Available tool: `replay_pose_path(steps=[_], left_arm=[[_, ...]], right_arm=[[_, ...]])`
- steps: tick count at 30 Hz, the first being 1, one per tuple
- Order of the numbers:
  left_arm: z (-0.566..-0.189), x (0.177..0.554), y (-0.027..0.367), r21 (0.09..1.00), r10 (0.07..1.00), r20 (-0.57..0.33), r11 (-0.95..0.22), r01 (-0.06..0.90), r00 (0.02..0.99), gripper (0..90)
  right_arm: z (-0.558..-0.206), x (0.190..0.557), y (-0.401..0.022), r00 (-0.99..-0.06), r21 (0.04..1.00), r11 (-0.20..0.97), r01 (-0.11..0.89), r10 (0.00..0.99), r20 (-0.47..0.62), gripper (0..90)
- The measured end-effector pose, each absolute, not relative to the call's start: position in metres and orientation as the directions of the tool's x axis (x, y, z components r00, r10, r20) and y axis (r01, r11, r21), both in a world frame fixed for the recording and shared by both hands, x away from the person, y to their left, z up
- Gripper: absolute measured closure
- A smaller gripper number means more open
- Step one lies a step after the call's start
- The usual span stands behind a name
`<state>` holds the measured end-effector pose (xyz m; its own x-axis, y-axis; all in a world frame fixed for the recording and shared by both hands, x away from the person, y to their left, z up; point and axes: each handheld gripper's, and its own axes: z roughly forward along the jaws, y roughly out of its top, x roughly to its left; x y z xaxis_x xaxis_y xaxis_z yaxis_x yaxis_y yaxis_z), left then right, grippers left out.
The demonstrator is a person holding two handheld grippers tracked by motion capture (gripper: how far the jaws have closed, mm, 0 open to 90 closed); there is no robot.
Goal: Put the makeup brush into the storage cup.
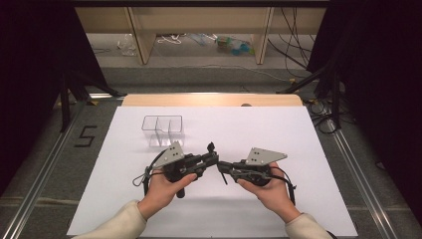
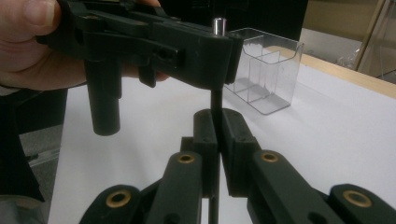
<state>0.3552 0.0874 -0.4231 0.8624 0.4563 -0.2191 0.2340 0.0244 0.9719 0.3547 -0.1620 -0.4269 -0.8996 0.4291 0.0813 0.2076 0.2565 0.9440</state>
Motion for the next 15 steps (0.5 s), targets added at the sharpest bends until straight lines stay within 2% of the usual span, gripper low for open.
replay_pose_path(steps=[6,8,9,10,15], left_arm=[[-0.4215,0.3537,0.0856,0.972,0.449,-0.218,0.02,0.235,0.866,84.9],[-0.4203,0.3539,0.085,0.979,0.444,-0.183,-0.003,0.205,0.877,85.2],[-0.4197,0.3527,0.0845,0.976,0.451,-0.199,0.008,0.219,0.87,85.2],[-0.4186,0.3539,0.0852,0.981,0.447,-0.171,-0.005,0.193,0.878,85.2],[-0.4157,0.3534,0.0877,0.982,0.466,-0.163,-0.01,0.19,0.869,85.2]], right_arm=[[-0.4271,0.3539,-0.1594,-0.902,0.944,0.262,0.199,0.425,0.072,85.5],[-0.427,0.3533,-0.159,-0.901,0.94,0.273,0.203,0.429,0.07,84.9],[-0.4276,0.3539,-0.1584,-0.9,0.943,0.272,0.191,0.431,0.058,83.0],[-0.4284,0.3542,-0.1572,-0.897,0.945,0.27,0.184,0.438,0.049,79.6],[-0.4303,0.3559,-0.1564,-0.893,0.941,0.268,0.207,0.445,0.069,64.6]])
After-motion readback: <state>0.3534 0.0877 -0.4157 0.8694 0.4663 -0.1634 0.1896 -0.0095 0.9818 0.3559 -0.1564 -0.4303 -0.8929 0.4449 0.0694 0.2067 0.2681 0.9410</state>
